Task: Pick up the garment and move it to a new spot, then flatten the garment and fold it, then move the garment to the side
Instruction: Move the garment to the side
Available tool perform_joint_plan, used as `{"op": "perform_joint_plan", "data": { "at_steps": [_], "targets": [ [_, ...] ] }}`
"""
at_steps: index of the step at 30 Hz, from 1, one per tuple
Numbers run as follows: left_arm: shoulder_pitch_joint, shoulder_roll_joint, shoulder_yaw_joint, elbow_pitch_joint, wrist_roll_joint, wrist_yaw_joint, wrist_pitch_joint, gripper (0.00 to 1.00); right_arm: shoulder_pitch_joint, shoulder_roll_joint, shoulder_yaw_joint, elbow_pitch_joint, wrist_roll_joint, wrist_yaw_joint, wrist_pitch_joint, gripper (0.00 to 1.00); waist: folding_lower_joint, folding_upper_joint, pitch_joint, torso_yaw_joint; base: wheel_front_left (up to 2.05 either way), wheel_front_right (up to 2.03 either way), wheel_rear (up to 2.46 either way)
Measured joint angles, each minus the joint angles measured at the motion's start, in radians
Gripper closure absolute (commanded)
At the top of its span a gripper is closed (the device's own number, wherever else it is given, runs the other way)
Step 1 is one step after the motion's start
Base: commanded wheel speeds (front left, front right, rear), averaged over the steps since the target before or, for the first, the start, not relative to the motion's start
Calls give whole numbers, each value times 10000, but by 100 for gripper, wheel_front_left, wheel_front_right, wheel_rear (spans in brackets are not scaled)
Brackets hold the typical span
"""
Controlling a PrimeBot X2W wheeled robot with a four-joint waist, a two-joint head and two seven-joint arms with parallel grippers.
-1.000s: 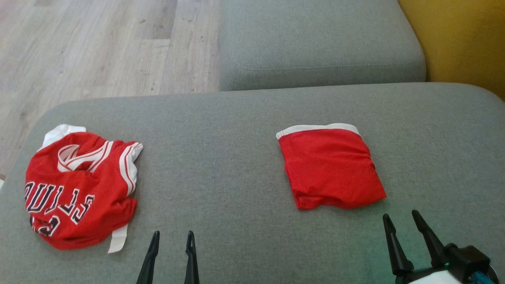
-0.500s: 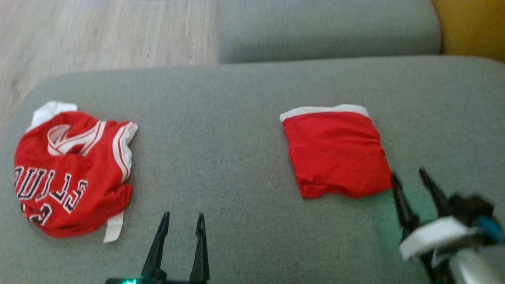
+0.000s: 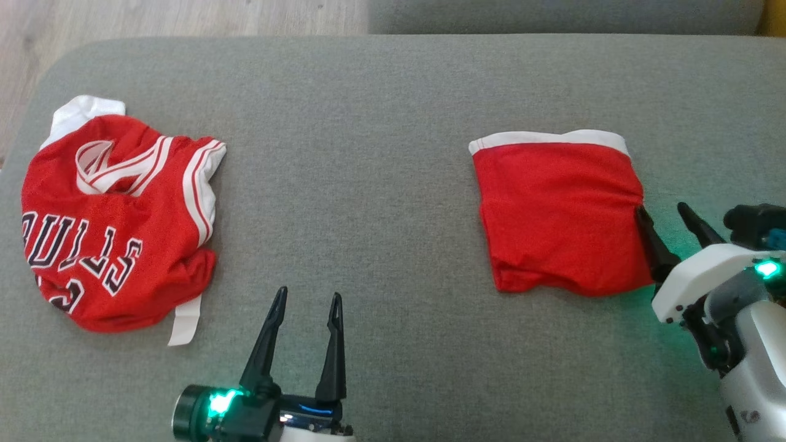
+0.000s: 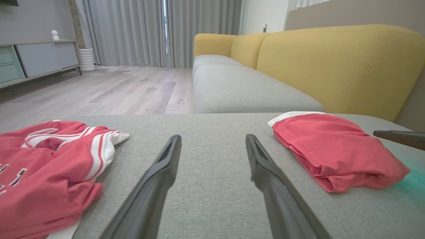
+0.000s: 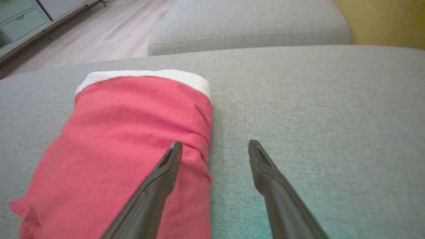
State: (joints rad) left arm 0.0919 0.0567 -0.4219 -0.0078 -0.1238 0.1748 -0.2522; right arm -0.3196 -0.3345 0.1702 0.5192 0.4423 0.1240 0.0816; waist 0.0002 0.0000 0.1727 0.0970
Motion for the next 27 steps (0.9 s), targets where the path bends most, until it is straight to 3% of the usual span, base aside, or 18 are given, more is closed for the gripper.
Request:
{"op": "perform_joint_plan", "data": {
  "at_steps": [2,3,4,6,14,27],
  "targets": [
    [-61,0,-2,25,0,0,0,0,-73,6,157,155,209,0,25,0,0,0,75,64,0,0,0],
    [-67,0,-2,33,2,0,0,0,-96,8,255,238,336,0,82,7,0,0,100,85,0,0,0],
    [-67,0,-2,46,2,0,0,0,-127,8,387,359,456,0,88,24,0,0,116,99,0,0,0],
    [-69,0,0,61,4,2,0,0,-192,23,652,548,652,0,188,100,-1,0,127,96,0,0,0],
    [-281,0,31,61,17,10,0,0,-707,-251,1214,872,1310,0,-136,100,-2,0,326,-274,0,0,0],
    [-1254,-6,90,61,362,-188,-2,0,-2716,-2763,890,1787,619,0,-326,100,-1,0,1498,-1486,0,0,0]
  ]
}}
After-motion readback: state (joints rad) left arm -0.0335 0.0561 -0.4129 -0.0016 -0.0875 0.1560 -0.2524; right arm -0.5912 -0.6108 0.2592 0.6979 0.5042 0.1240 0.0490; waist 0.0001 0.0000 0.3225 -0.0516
